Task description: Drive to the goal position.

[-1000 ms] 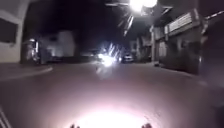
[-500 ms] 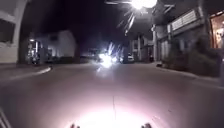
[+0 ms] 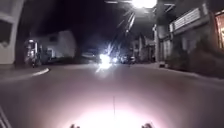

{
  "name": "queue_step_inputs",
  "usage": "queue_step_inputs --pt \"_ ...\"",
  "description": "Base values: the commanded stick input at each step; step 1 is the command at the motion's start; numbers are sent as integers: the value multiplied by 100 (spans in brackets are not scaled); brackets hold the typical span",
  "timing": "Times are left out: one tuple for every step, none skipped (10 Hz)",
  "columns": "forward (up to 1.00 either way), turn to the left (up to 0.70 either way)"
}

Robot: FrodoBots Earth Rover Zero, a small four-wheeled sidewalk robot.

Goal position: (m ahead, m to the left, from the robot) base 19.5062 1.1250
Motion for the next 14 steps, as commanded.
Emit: queue_step_inputs --pt "70 -35" --pt "70 -35" --pt "70 -35" --pt "70 -35" --pt "70 -34" --pt "70 -5" --pt "70 0" --pt "70 0" --pt "70 0" --pt "70 0" --pt "70 0" --pt "70 0" --pt "70 0" --pt "70 0"
